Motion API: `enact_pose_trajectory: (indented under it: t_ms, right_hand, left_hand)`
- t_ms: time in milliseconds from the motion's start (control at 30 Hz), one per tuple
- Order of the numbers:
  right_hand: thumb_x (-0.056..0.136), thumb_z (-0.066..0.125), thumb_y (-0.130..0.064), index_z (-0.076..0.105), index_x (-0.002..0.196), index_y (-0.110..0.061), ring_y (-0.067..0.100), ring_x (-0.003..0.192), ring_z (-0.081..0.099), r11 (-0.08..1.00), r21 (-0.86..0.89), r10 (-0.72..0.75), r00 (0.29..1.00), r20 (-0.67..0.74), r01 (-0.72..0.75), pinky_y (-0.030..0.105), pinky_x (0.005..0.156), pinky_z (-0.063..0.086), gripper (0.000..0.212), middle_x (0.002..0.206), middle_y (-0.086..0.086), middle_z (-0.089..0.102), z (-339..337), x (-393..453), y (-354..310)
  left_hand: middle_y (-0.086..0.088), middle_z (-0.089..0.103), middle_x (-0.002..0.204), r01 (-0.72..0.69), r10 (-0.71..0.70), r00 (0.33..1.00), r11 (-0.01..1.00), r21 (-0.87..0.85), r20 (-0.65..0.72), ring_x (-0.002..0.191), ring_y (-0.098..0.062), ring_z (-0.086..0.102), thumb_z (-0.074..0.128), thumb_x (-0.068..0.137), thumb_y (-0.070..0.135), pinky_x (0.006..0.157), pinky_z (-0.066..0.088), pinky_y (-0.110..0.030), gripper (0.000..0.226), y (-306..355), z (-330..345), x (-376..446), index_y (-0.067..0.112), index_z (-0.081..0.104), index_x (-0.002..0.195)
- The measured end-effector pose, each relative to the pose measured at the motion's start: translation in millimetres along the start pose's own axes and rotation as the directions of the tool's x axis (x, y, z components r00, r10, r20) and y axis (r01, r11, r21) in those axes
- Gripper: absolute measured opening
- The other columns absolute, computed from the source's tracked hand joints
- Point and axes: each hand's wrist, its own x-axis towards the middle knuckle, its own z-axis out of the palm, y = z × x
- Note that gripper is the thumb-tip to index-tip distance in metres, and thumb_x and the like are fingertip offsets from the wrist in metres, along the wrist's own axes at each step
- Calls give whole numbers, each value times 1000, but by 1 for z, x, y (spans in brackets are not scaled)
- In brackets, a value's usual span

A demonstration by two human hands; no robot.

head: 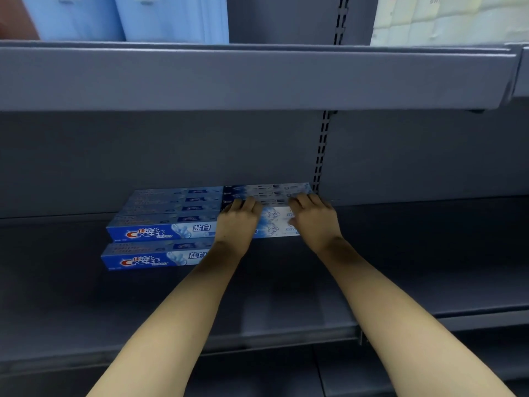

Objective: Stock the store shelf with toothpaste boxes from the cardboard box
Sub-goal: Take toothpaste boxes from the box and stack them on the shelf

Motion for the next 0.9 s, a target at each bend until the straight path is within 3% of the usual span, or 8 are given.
enact_pose_trajectory:
  t_ms: [133,233,300,400,567,633,733,900]
  right_hand:
    - [25,95,-28,73,80,-15,24,80,68,994,5,112,993,44,-113,30,59,55,61,87,5,68,-2,3,-4]
    - [70,79,-24,56,123,-13,29,126,46,986,-115,141,978,156,-124,39,100,43,59,136,13,47,-10,5,-15]
    - [86,65,-24,37,141,-10,31,139,29,976,-150,186,965,186,-159,42,112,28,63,150,14,29,-12,-3,-22]
    - [55,88,-22,60,123,-5,33,118,56,968,-116,234,965,115,-221,45,96,47,76,130,17,57,-14,-20,-35]
    - [47,88,-8,68,106,-3,34,102,66,979,72,192,981,-9,-191,48,85,52,62,114,19,65,-27,-41,-61]
    - [50,85,-7,68,104,-2,34,102,65,978,140,161,986,-45,-153,50,86,52,57,114,18,65,-32,-51,-74]
    - [58,79,-8,67,104,-3,33,105,64,967,229,144,982,-121,-114,49,89,50,48,117,18,64,-40,-63,-98]
    - [74,39,-22,68,100,-9,29,97,65,950,284,181,969,-165,-129,39,82,51,42,111,12,67,-72,-84,-146]
  left_hand:
    - [-2,66,83,41,-42,998,998,39,37,70,-20,66,95,29,17,44,50,-24,60,3,-6,3,13,71,84]
    - [-9,52,127,83,-91,987,994,69,134,113,-25,54,76,72,12,86,49,-35,58,10,-9,6,8,51,125]
    - [-8,55,127,127,-136,987,986,112,81,115,-24,54,78,70,26,97,44,-37,65,13,-14,-1,10,53,127]
    - [-10,34,146,90,-99,985,994,67,142,135,-27,33,60,87,37,113,23,-43,71,17,-12,-22,8,30,144]
    - [-9,29,150,213,-206,960,977,-14,190,137,-26,28,41,99,29,114,17,-38,56,22,-27,-59,8,21,147]
    - [-11,45,141,253,-243,959,966,-57,147,128,-28,44,53,93,26,107,31,-40,52,23,-36,-78,5,39,139]
    - [-12,69,102,267,-271,962,960,-84,-31,91,-30,66,75,72,23,80,52,-39,39,21,-46,-110,4,67,105]
    - [-4,69,96,275,-280,951,960,-54,-128,87,-23,65,50,80,24,84,38,-33,30,16,-64,-161,10,66,102]
